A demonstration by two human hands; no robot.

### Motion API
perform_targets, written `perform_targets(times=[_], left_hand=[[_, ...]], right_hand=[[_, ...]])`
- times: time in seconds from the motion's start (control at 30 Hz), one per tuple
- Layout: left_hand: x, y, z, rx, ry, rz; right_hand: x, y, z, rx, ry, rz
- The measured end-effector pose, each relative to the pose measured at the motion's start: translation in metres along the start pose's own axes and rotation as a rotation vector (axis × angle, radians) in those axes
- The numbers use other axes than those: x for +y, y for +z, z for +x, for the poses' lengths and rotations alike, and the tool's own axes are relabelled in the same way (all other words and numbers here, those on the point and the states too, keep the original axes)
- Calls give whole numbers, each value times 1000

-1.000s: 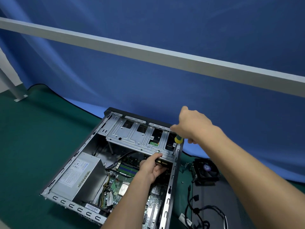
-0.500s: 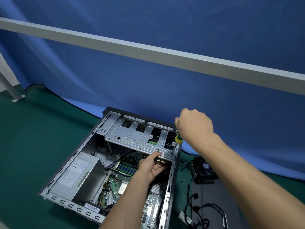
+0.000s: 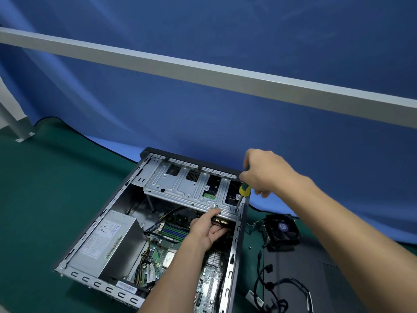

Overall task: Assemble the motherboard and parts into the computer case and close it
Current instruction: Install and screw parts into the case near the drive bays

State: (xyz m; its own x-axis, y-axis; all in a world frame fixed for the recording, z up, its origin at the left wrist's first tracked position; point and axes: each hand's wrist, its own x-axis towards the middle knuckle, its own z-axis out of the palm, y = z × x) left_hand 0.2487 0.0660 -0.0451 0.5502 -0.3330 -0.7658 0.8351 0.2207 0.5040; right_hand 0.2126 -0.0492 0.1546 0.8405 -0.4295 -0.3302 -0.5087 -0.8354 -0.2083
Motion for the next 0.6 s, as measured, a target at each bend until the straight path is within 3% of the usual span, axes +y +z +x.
perform_targets(times=[0.1,0.2,0.3,0.47,0.6], left_hand=[[-1,0,-1,8,-8,9],[-1,0,0,-13,-9,-7],[-1,1,-1,-10,-3,-10],[-1,2,-2,32,1,19],[-1,2,-4,30,-5,29]], right_hand=[[2,2,1,141,25,-70],[-4,4,6,151,20,-148],[-10,-2,5,46,0,-202],[8,1,-12,-269,28,-521],[45,35,-11,-328,102,-376]])
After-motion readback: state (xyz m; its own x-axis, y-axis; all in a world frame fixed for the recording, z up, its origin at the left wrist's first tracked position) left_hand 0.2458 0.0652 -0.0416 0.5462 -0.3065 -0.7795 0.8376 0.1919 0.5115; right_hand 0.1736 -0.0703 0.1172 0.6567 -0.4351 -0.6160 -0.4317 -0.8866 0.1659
